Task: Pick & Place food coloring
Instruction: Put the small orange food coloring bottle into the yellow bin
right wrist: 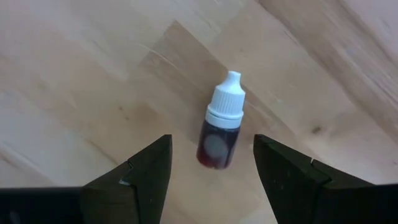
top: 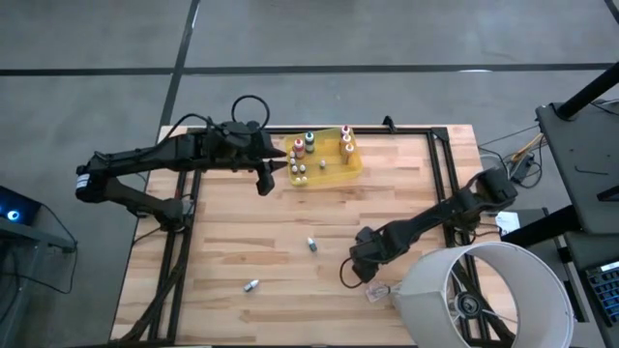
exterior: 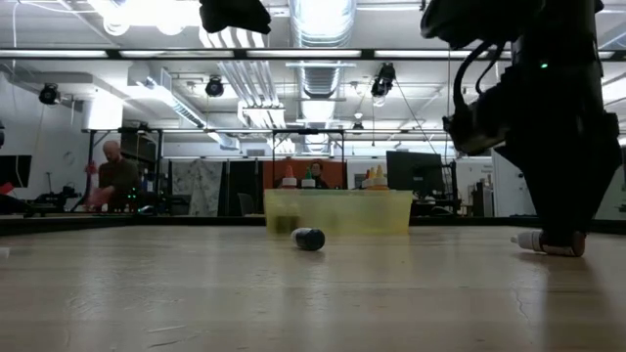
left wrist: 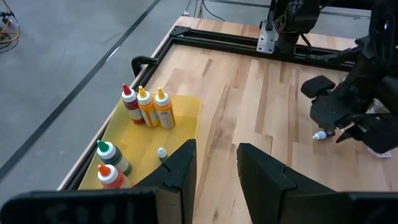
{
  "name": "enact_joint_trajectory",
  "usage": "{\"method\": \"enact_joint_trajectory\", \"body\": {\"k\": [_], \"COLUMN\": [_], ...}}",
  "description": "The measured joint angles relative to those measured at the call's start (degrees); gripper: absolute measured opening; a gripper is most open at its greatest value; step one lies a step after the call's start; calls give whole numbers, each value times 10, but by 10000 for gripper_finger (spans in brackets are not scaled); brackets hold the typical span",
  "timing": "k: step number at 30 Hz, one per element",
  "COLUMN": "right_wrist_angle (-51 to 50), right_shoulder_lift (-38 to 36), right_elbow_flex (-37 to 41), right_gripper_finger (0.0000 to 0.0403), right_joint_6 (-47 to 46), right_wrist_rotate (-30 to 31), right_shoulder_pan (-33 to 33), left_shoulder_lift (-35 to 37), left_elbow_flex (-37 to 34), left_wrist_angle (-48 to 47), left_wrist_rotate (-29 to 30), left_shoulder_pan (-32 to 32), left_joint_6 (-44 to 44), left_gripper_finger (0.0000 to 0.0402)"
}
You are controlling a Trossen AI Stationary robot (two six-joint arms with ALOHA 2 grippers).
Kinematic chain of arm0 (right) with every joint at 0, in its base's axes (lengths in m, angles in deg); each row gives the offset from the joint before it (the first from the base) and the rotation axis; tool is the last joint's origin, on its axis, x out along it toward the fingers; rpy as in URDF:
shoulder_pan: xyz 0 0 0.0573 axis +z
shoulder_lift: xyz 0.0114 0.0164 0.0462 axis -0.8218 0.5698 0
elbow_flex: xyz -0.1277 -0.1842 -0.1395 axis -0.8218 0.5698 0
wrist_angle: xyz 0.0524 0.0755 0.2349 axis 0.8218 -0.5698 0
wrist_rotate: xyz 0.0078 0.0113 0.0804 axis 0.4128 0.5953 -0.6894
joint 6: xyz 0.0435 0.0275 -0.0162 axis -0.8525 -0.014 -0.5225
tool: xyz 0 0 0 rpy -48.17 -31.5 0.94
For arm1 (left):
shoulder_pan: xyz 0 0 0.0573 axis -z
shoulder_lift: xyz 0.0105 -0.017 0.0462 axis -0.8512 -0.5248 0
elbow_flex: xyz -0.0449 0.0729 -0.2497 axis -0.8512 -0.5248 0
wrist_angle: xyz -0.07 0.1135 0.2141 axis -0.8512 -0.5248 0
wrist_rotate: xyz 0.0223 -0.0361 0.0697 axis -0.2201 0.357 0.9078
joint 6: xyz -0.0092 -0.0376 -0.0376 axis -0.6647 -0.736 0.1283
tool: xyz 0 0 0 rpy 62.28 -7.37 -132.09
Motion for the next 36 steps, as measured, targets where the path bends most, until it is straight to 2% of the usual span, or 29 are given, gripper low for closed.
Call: {"method": "enact_joint_trajectory", "body": {"k": [14,30,36], "right_wrist_angle": [1,3,2], "right_shoulder_lift": [11,12,8], "right_elbow_flex": [0,0,0], "right_gripper_finger": [205,84,64], "right_joint_6": [-2,1,5], "right_wrist_rotate": [-3,-4,-9], "right_shoulder_pan": [0,-6,-6], "left_shoulder_lift": [0,0,0], "left_elbow_flex": [0,0,0], "left_wrist_angle": [1,1,1], "left_wrist_rotate": [0,0,0], "left_shoulder_pan": [0,0,0], "left_joint_6": [-4,-9,-9], "left_gripper_finger": [90,90,90]}}
